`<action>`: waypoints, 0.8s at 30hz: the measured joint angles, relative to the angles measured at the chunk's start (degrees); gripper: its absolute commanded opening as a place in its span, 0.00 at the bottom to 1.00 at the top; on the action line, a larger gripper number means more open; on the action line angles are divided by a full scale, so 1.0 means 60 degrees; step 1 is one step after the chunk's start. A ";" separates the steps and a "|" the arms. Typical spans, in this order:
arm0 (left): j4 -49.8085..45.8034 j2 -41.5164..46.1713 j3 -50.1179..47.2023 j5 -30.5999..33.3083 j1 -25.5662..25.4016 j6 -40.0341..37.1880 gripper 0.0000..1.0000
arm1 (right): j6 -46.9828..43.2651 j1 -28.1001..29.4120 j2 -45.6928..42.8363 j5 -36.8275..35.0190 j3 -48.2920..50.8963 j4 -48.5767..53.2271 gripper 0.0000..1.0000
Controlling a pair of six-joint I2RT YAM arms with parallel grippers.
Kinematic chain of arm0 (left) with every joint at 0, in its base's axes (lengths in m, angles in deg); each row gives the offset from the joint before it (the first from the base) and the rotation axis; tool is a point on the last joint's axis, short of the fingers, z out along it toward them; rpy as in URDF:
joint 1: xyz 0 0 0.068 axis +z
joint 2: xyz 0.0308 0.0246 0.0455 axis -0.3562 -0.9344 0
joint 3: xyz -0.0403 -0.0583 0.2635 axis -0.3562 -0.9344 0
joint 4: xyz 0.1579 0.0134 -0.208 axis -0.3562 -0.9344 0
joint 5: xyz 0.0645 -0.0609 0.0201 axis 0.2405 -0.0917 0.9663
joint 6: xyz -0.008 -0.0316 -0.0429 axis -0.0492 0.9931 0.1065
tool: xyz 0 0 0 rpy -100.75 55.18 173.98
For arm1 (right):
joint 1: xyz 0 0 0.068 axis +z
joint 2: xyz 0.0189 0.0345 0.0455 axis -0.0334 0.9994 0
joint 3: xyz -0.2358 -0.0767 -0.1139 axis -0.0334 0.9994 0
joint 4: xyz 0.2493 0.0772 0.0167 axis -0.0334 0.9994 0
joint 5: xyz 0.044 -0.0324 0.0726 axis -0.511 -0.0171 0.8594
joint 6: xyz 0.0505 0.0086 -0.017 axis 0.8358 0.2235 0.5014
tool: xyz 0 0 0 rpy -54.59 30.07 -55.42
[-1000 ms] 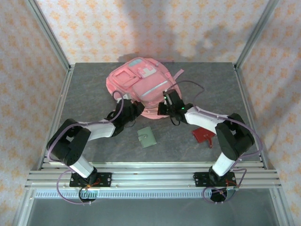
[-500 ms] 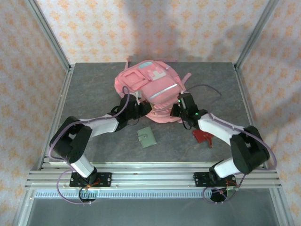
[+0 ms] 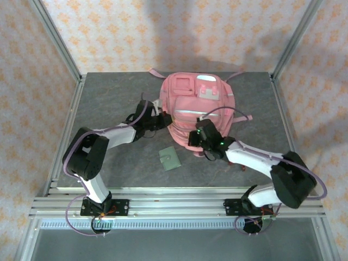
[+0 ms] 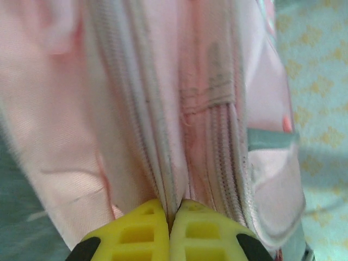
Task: Pack the student bag
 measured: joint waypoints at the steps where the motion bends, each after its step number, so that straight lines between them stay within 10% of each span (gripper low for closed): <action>1: 0.0004 0.0018 -0.0029 0.0000 0.0251 0.0036 0.00 | 0.0004 0.0069 0.0219 0.0007 -0.0160 -0.0015 0.00; 19: -0.0958 0.0171 0.0739 0.0335 0.1974 -0.0189 0.02 | -0.0015 -0.0426 0.0197 -0.0076 0.0124 0.0408 0.00; 21: -0.1129 0.0171 0.1009 0.0444 0.2018 -0.0259 0.31 | 0.0040 -0.0331 0.0251 0.0076 0.0091 0.0175 0.00; 24: -0.0987 0.0211 0.1184 0.0841 0.2142 -0.0193 0.48 | 0.0087 -0.0095 0.0659 0.0215 -0.0204 0.0073 0.00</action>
